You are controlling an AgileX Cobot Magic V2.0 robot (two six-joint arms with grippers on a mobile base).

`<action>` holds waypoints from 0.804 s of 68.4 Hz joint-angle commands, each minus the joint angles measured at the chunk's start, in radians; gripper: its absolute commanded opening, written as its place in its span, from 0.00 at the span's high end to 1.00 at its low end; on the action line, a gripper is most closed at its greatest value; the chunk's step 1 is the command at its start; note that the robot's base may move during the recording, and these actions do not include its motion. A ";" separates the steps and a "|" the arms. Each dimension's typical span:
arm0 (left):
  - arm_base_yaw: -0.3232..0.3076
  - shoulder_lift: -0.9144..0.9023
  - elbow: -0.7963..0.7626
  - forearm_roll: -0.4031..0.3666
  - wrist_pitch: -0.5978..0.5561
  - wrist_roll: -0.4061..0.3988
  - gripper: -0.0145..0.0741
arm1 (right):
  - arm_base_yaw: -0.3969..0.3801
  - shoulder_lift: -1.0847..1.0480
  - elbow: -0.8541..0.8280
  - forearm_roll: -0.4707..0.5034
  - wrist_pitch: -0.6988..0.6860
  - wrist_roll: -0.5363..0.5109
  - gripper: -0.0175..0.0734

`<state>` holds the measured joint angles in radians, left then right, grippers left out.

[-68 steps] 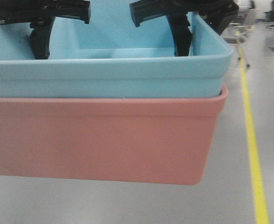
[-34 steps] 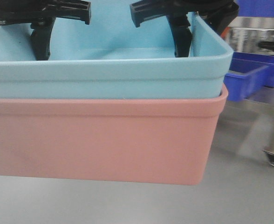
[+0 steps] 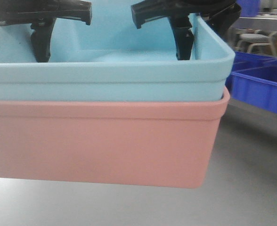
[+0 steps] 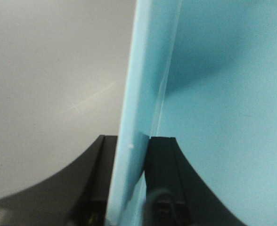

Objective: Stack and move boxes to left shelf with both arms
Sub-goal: 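Keep holding the stack with both grippers while driving past the blue-crate shelves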

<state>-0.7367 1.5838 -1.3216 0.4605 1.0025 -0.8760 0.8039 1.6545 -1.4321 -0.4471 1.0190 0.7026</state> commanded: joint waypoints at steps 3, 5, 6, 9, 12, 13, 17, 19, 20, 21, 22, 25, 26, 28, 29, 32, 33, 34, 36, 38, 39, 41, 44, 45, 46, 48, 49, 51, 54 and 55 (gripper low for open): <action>-0.041 -0.046 -0.055 -0.061 -0.193 -0.023 0.84 | 0.028 -0.038 -0.046 0.050 -0.216 0.038 0.75; -0.041 -0.046 -0.055 -0.061 -0.193 -0.023 0.84 | 0.028 -0.038 -0.046 0.050 -0.216 0.038 0.75; -0.041 -0.046 -0.055 -0.061 -0.193 -0.023 0.84 | 0.028 -0.038 -0.046 0.050 -0.216 0.038 0.75; -0.041 -0.046 -0.055 -0.061 -0.193 -0.023 0.84 | 0.028 -0.038 -0.046 0.050 -0.216 0.038 0.75; -0.041 -0.046 -0.055 -0.061 -0.193 -0.023 0.84 | 0.028 -0.038 -0.046 0.050 -0.216 0.038 0.75; -0.041 -0.046 -0.055 -0.061 -0.193 -0.023 0.84 | 0.028 -0.038 -0.046 0.050 -0.216 0.038 0.75; -0.041 -0.046 -0.055 -0.061 -0.193 -0.023 0.84 | 0.028 -0.038 -0.046 0.050 -0.214 0.038 0.75; -0.041 -0.046 -0.055 -0.061 -0.193 -0.023 0.84 | 0.028 -0.038 -0.046 0.050 -0.214 0.038 0.75; -0.041 -0.046 -0.055 -0.061 -0.193 -0.023 0.84 | 0.028 -0.038 -0.046 0.050 -0.214 0.038 0.75; -0.041 -0.046 -0.055 -0.061 -0.193 -0.023 0.84 | 0.028 -0.038 -0.046 0.050 -0.214 0.038 0.75; -0.041 -0.046 -0.055 -0.061 -0.193 -0.023 0.84 | 0.028 -0.038 -0.046 0.050 -0.214 0.038 0.75; -0.041 -0.046 -0.055 -0.061 -0.193 -0.023 0.84 | 0.028 -0.038 -0.046 0.050 -0.214 0.038 0.75; -0.041 -0.046 -0.055 -0.061 -0.193 -0.023 0.84 | 0.028 -0.038 -0.046 0.050 -0.214 0.038 0.75; -0.041 -0.046 -0.055 -0.061 -0.193 -0.023 0.84 | 0.028 -0.038 -0.046 0.050 -0.214 0.038 0.75; -0.041 -0.046 -0.055 -0.061 -0.193 -0.023 0.84 | 0.028 -0.038 -0.046 0.050 -0.214 0.038 0.75; -0.041 -0.046 -0.055 -0.061 -0.193 -0.023 0.84 | 0.028 -0.038 -0.046 0.050 -0.214 0.038 0.75; -0.041 -0.046 -0.055 -0.061 -0.193 -0.023 0.84 | 0.028 -0.038 -0.046 0.050 -0.213 0.038 0.75; -0.041 -0.046 -0.055 -0.061 -0.193 -0.023 0.84 | 0.028 -0.038 -0.046 0.050 -0.214 0.038 0.75; -0.041 -0.046 -0.055 -0.061 -0.193 -0.023 0.84 | 0.028 -0.038 -0.046 0.050 -0.208 0.038 0.75; -0.041 -0.046 -0.055 -0.061 -0.193 -0.023 0.84 | 0.028 -0.038 -0.046 0.050 -0.207 0.038 0.75; -0.041 -0.046 -0.055 -0.062 -0.193 -0.023 0.84 | 0.028 -0.038 -0.046 0.050 -0.206 0.038 0.75; -0.041 -0.046 -0.055 -0.065 -0.193 -0.023 0.84 | 0.028 -0.038 -0.046 0.050 -0.206 0.038 0.75; -0.041 -0.046 -0.055 -0.065 -0.193 -0.023 0.84 | 0.028 -0.038 -0.046 0.050 -0.206 0.038 0.75; -0.041 -0.046 -0.055 -0.065 -0.193 -0.023 0.84 | 0.028 -0.038 -0.046 0.050 -0.206 0.038 0.75; -0.041 -0.046 -0.055 -0.065 -0.193 -0.023 0.84 | 0.028 -0.038 -0.046 0.050 -0.206 0.038 0.75; -0.041 -0.046 -0.055 -0.065 -0.193 -0.023 0.84 | 0.028 -0.038 -0.046 0.050 -0.206 0.038 0.75; -0.041 -0.046 -0.055 -0.065 -0.193 -0.023 0.84 | 0.028 -0.038 -0.046 0.050 -0.206 0.038 0.75; -0.041 -0.046 -0.055 -0.065 -0.193 -0.023 0.84 | 0.028 -0.038 -0.046 0.050 -0.206 0.038 0.75; -0.041 -0.046 -0.055 -0.065 -0.193 -0.023 0.84 | 0.028 -0.038 -0.046 0.050 -0.206 0.038 0.75; -0.041 -0.046 -0.055 -0.065 -0.193 -0.023 0.84 | 0.028 -0.038 -0.046 0.050 -0.206 0.038 0.75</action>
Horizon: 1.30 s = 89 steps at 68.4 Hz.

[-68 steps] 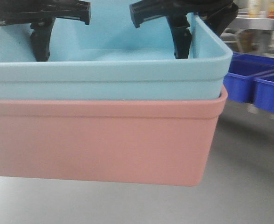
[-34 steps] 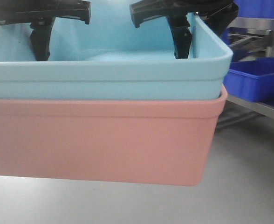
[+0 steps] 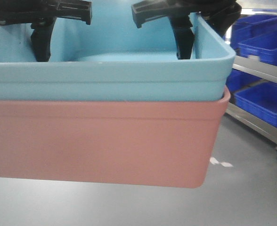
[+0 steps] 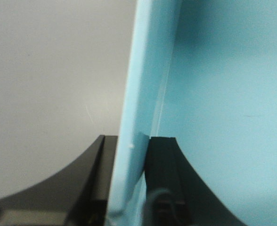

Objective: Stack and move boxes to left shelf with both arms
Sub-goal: 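Keep holding the stack with both grippers while driving past the blue-crate shelves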

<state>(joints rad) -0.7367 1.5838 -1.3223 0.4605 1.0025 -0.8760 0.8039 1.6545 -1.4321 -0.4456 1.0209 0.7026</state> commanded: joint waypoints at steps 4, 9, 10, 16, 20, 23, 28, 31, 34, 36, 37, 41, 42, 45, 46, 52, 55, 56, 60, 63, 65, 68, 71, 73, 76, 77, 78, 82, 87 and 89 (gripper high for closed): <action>-0.041 -0.046 -0.054 -0.065 -0.193 -0.023 0.84 | 0.028 -0.038 -0.046 0.048 -0.208 0.038 0.75; -0.041 -0.046 -0.054 -0.065 -0.193 -0.023 0.84 | 0.028 -0.038 -0.046 0.048 -0.208 0.038 0.75; -0.041 -0.046 -0.054 -0.065 -0.193 -0.023 0.84 | 0.028 -0.038 -0.046 0.048 -0.208 0.038 0.75; -0.041 -0.046 -0.054 -0.065 -0.193 -0.023 0.84 | 0.028 -0.038 -0.046 0.048 -0.208 0.038 0.75; -0.041 -0.046 -0.054 -0.065 -0.193 -0.023 0.84 | 0.028 -0.038 -0.046 0.048 -0.207 0.038 0.75; -0.041 -0.046 -0.054 -0.065 -0.193 -0.023 0.84 | 0.028 -0.038 -0.046 0.048 -0.207 0.038 0.75; -0.041 -0.046 -0.054 -0.065 -0.193 -0.023 0.84 | 0.028 -0.038 -0.046 0.048 -0.207 0.038 0.75; -0.041 -0.046 -0.054 -0.065 -0.193 -0.023 0.84 | 0.028 -0.038 -0.046 0.048 -0.207 0.038 0.75; -0.041 -0.046 -0.054 -0.065 -0.193 -0.023 0.84 | 0.028 -0.038 -0.046 0.048 -0.207 0.038 0.75; -0.041 -0.046 -0.054 -0.065 -0.193 -0.023 0.84 | 0.028 -0.038 -0.046 0.048 -0.207 0.038 0.75; -0.041 -0.046 -0.054 -0.065 -0.193 -0.023 0.84 | 0.028 -0.038 -0.046 0.048 -0.207 0.038 0.75; -0.041 -0.046 -0.054 -0.065 -0.193 -0.023 0.84 | 0.028 -0.038 -0.046 0.048 -0.207 0.038 0.75; -0.041 -0.046 -0.054 -0.065 -0.193 -0.023 0.84 | 0.028 -0.038 -0.046 0.048 -0.207 0.038 0.75; -0.041 -0.046 -0.054 -0.065 -0.193 -0.023 0.84 | 0.028 -0.038 -0.046 0.048 -0.207 0.038 0.75; -0.041 -0.046 -0.054 -0.065 -0.193 -0.023 0.84 | 0.028 -0.038 -0.046 0.048 -0.207 0.038 0.75; -0.041 -0.046 -0.054 -0.065 -0.193 -0.023 0.84 | 0.028 -0.038 -0.046 0.048 -0.207 0.038 0.75; -0.041 -0.046 -0.054 -0.065 -0.193 -0.023 0.84 | 0.028 -0.038 -0.046 0.048 -0.207 0.038 0.75; -0.041 -0.046 -0.054 -0.065 -0.193 -0.023 0.84 | 0.028 -0.038 -0.046 0.048 -0.207 0.038 0.75; -0.041 -0.046 -0.054 -0.065 -0.193 -0.023 0.84 | 0.028 -0.038 -0.046 0.048 -0.207 0.038 0.75; -0.041 -0.046 -0.054 -0.065 -0.193 -0.023 0.84 | 0.028 -0.038 -0.046 0.048 -0.206 0.038 0.75; -0.041 -0.046 -0.054 -0.065 -0.193 -0.023 0.84 | 0.028 -0.038 -0.046 0.048 -0.206 0.038 0.75; -0.041 -0.046 -0.054 -0.065 -0.193 -0.023 0.84 | 0.028 -0.038 -0.046 0.048 -0.206 0.038 0.75; -0.041 -0.046 -0.054 -0.065 -0.193 -0.023 0.84 | 0.028 -0.038 -0.046 0.048 -0.207 0.038 0.75; -0.041 -0.046 -0.054 -0.065 -0.193 -0.023 0.84 | 0.028 -0.038 -0.046 0.048 -0.207 0.038 0.75; -0.041 -0.046 -0.054 -0.065 -0.193 -0.023 0.84 | 0.028 -0.038 -0.046 0.048 -0.207 0.038 0.75; -0.041 -0.046 -0.054 -0.065 -0.193 -0.023 0.84 | 0.028 -0.038 -0.046 0.048 -0.207 0.038 0.75; -0.041 -0.046 -0.054 -0.065 -0.193 -0.023 0.84 | 0.028 -0.038 -0.046 0.047 -0.207 0.038 0.75; -0.041 -0.046 -0.054 -0.065 -0.193 -0.023 0.84 | 0.028 -0.038 -0.046 0.047 -0.207 0.038 0.75; -0.041 -0.046 -0.054 -0.065 -0.193 -0.023 0.84 | 0.028 -0.038 -0.046 0.047 -0.207 0.038 0.75; -0.041 -0.046 -0.054 -0.065 -0.193 -0.023 0.84 | 0.028 -0.038 -0.046 0.047 -0.207 0.038 0.75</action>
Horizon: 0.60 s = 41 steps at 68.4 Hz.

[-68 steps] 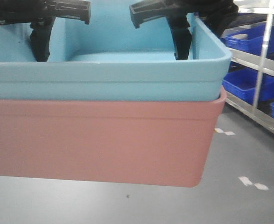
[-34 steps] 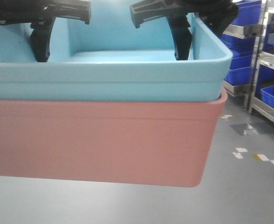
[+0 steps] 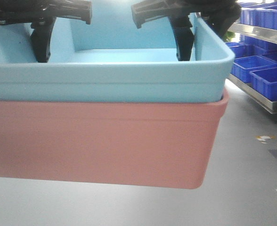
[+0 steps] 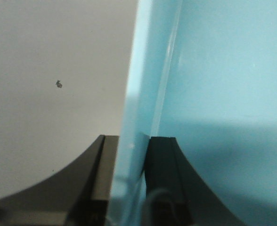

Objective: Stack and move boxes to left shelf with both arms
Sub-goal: 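Keep holding the stack with both grippers while driving past the blue-crate shelves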

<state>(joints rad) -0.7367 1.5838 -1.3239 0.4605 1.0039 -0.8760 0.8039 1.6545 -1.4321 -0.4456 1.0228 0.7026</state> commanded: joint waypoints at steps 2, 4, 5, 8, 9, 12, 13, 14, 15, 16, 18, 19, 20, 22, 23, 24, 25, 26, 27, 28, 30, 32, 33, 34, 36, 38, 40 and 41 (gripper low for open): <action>-0.041 -0.046 -0.053 -0.065 -0.194 -0.023 0.84 | 0.028 -0.038 -0.046 0.047 -0.209 0.038 0.75; -0.041 -0.046 -0.053 -0.065 -0.194 -0.023 0.84 | 0.028 -0.038 -0.046 0.047 -0.209 0.038 0.75; -0.041 -0.046 -0.053 -0.065 -0.194 -0.023 0.84 | 0.028 -0.038 -0.046 0.047 -0.209 0.038 0.75; -0.041 -0.046 -0.053 -0.065 -0.194 -0.023 0.84 | 0.028 -0.038 -0.046 0.047 -0.209 0.038 0.75; -0.041 -0.046 -0.053 -0.065 -0.194 -0.023 0.84 | 0.028 -0.038 -0.046 0.047 -0.209 0.038 0.75; -0.041 -0.046 -0.053 -0.065 -0.194 -0.023 0.84 | 0.028 -0.038 -0.046 0.047 -0.209 0.038 0.75; -0.041 -0.046 -0.053 -0.065 -0.194 -0.023 0.84 | 0.028 -0.038 -0.046 0.047 -0.209 0.038 0.75; -0.041 -0.046 -0.053 -0.065 -0.194 -0.023 0.84 | 0.028 -0.038 -0.046 0.047 -0.209 0.038 0.75; -0.041 -0.046 -0.053 -0.065 -0.194 -0.023 0.84 | 0.028 -0.038 -0.046 0.047 -0.209 0.038 0.75; -0.041 -0.046 -0.053 -0.065 -0.194 -0.023 0.84 | 0.028 -0.038 -0.046 0.047 -0.209 0.038 0.75; -0.041 -0.046 -0.053 -0.065 -0.194 -0.023 0.84 | 0.028 -0.038 -0.046 0.047 -0.209 0.038 0.75; -0.041 -0.046 -0.053 -0.065 -0.194 -0.023 0.84 | 0.028 -0.038 -0.046 0.047 -0.209 0.038 0.75; -0.041 -0.046 -0.053 -0.065 -0.194 -0.023 0.84 | 0.028 -0.038 -0.046 0.047 -0.209 0.038 0.75; -0.041 -0.046 -0.053 -0.065 -0.194 -0.023 0.84 | 0.028 -0.038 -0.046 0.047 -0.209 0.038 0.75; -0.041 -0.046 -0.053 -0.065 -0.194 -0.023 0.84 | 0.028 -0.038 -0.046 0.047 -0.209 0.038 0.75; -0.041 -0.046 -0.053 -0.065 -0.194 -0.023 0.84 | 0.028 -0.038 -0.046 0.047 -0.209 0.038 0.75; -0.041 -0.046 -0.053 -0.065 -0.194 -0.023 0.84 | 0.028 -0.038 -0.046 0.047 -0.209 0.038 0.75; -0.041 -0.046 -0.053 -0.065 -0.194 -0.023 0.84 | 0.028 -0.038 -0.046 0.047 -0.209 0.038 0.75; -0.041 -0.046 -0.053 -0.065 -0.194 -0.023 0.84 | 0.028 -0.038 -0.046 0.047 -0.209 0.038 0.75; -0.041 -0.046 -0.053 -0.065 -0.194 -0.023 0.84 | 0.028 -0.038 -0.046 0.047 -0.209 0.038 0.75; -0.041 -0.046 -0.053 -0.065 -0.194 -0.023 0.84 | 0.028 -0.038 -0.046 0.047 -0.209 0.038 0.75; -0.041 -0.046 -0.053 -0.065 -0.194 -0.023 0.84 | 0.028 -0.038 -0.046 0.047 -0.209 0.038 0.75; -0.041 -0.046 -0.053 -0.065 -0.194 -0.023 0.84 | 0.028 -0.038 -0.046 0.047 -0.209 0.038 0.75; -0.041 -0.046 -0.053 -0.065 -0.194 -0.023 0.84 | 0.028 -0.038 -0.046 0.047 -0.209 0.038 0.75; -0.041 -0.046 -0.053 -0.065 -0.194 -0.023 0.84 | 0.028 -0.038 -0.046 0.047 -0.209 0.038 0.75; -0.041 -0.046 -0.053 -0.065 -0.194 -0.023 0.84 | 0.028 -0.038 -0.046 0.047 -0.209 0.038 0.75; -0.041 -0.046 -0.053 -0.065 -0.194 -0.023 0.84 | 0.028 -0.038 -0.046 0.047 -0.209 0.038 0.75; -0.041 -0.046 -0.053 -0.065 -0.194 -0.023 0.84 | 0.028 -0.038 -0.046 0.047 -0.209 0.038 0.75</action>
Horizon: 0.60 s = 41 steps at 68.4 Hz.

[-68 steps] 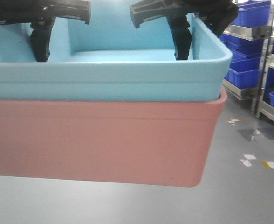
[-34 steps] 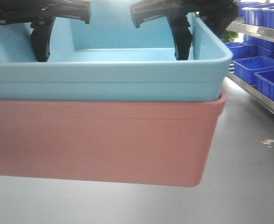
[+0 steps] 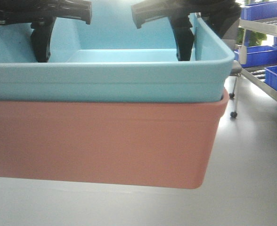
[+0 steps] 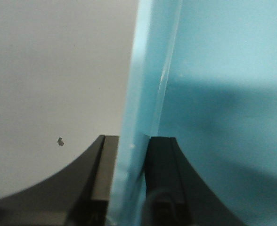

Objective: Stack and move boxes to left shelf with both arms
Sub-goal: 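Keep holding the stack with both grippers while driving past the blue-crate shelves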

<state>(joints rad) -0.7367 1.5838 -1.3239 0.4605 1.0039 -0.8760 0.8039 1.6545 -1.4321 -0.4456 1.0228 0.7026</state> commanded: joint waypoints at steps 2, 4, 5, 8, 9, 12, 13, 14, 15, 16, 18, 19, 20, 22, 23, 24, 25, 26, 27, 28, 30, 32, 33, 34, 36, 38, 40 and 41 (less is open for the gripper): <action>-0.041 -0.046 -0.053 -0.065 -0.194 -0.023 0.84 | 0.028 -0.038 -0.046 0.047 -0.209 0.038 0.75; -0.041 -0.046 -0.053 -0.065 -0.194 -0.023 0.84 | 0.028 -0.038 -0.046 0.047 -0.209 0.038 0.75; -0.041 -0.046 -0.053 -0.065 -0.194 -0.023 0.84 | 0.028 -0.038 -0.046 0.047 -0.209 0.038 0.75; -0.041 -0.046 -0.053 -0.065 -0.194 -0.023 0.84 | 0.028 -0.038 -0.046 0.047 -0.209 0.038 0.75; -0.041 -0.046 -0.053 -0.065 -0.194 -0.023 0.84 | 0.028 -0.038 -0.046 0.047 -0.209 0.038 0.75; -0.041 -0.046 -0.053 -0.065 -0.194 -0.023 0.84 | 0.028 -0.038 -0.046 0.047 -0.209 0.038 0.75; -0.041 -0.046 -0.053 -0.065 -0.194 -0.023 0.84 | 0.028 -0.038 -0.046 0.047 -0.209 0.038 0.75; -0.041 -0.046 -0.053 -0.065 -0.194 -0.023 0.84 | 0.028 -0.038 -0.046 0.047 -0.209 0.038 0.75; -0.041 -0.046 -0.053 -0.065 -0.194 -0.023 0.84 | 0.028 -0.038 -0.046 0.047 -0.209 0.038 0.75; -0.041 -0.046 -0.053 -0.065 -0.194 -0.023 0.84 | 0.028 -0.038 -0.046 0.047 -0.209 0.038 0.75; -0.041 -0.046 -0.053 -0.065 -0.194 -0.023 0.84 | 0.028 -0.038 -0.046 0.047 -0.209 0.038 0.75; -0.041 -0.046 -0.053 -0.065 -0.194 -0.023 0.84 | 0.028 -0.038 -0.046 0.047 -0.209 0.038 0.75; -0.041 -0.046 -0.053 -0.065 -0.194 -0.023 0.84 | 0.028 -0.038 -0.046 0.047 -0.209 0.038 0.75; -0.041 -0.046 -0.053 -0.065 -0.194 -0.023 0.84 | 0.028 -0.038 -0.046 0.047 -0.209 0.038 0.75; -0.041 -0.046 -0.053 -0.065 -0.194 -0.023 0.84 | 0.028 -0.038 -0.046 0.047 -0.209 0.038 0.75; -0.041 -0.046 -0.053 -0.065 -0.194 -0.023 0.84 | 0.028 -0.038 -0.046 0.047 -0.209 0.038 0.75; -0.041 -0.046 -0.053 -0.065 -0.194 -0.023 0.84 | 0.028 -0.038 -0.046 0.047 -0.209 0.038 0.75; -0.041 -0.046 -0.053 -0.065 -0.194 -0.023 0.84 | 0.028 -0.038 -0.046 0.047 -0.209 0.038 0.75; -0.041 -0.046 -0.053 -0.065 -0.194 -0.023 0.84 | 0.028 -0.038 -0.046 0.047 -0.209 0.038 0.75; -0.041 -0.046 -0.053 -0.065 -0.194 -0.023 0.84 | 0.028 -0.038 -0.046 0.047 -0.209 0.038 0.75; -0.041 -0.046 -0.053 -0.065 -0.194 -0.023 0.84 | 0.028 -0.038 -0.046 0.047 -0.209 0.038 0.75; -0.041 -0.046 -0.053 -0.065 -0.194 -0.023 0.84 | 0.028 -0.038 -0.046 0.047 -0.209 0.038 0.75; -0.041 -0.046 -0.053 -0.065 -0.194 -0.023 0.84 | 0.028 -0.038 -0.046 0.047 -0.209 0.038 0.75; -0.041 -0.046 -0.053 -0.065 -0.194 -0.023 0.84 | 0.028 -0.038 -0.046 0.047 -0.209 0.038 0.75; -0.041 -0.046 -0.053 -0.065 -0.194 -0.023 0.84 | 0.028 -0.038 -0.046 0.047 -0.209 0.038 0.75; -0.041 -0.046 -0.053 -0.065 -0.194 -0.023 0.84 | 0.028 -0.038 -0.046 0.047 -0.209 0.038 0.75; -0.041 -0.046 -0.053 -0.065 -0.194 -0.023 0.84 | 0.028 -0.038 -0.046 0.047 -0.209 0.038 0.75; -0.041 -0.046 -0.053 -0.065 -0.194 -0.023 0.84 | 0.028 -0.038 -0.046 0.047 -0.209 0.038 0.75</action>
<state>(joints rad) -0.7367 1.5838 -1.3239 0.4605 0.9983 -0.8760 0.8039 1.6545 -1.4321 -0.4456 1.0264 0.7026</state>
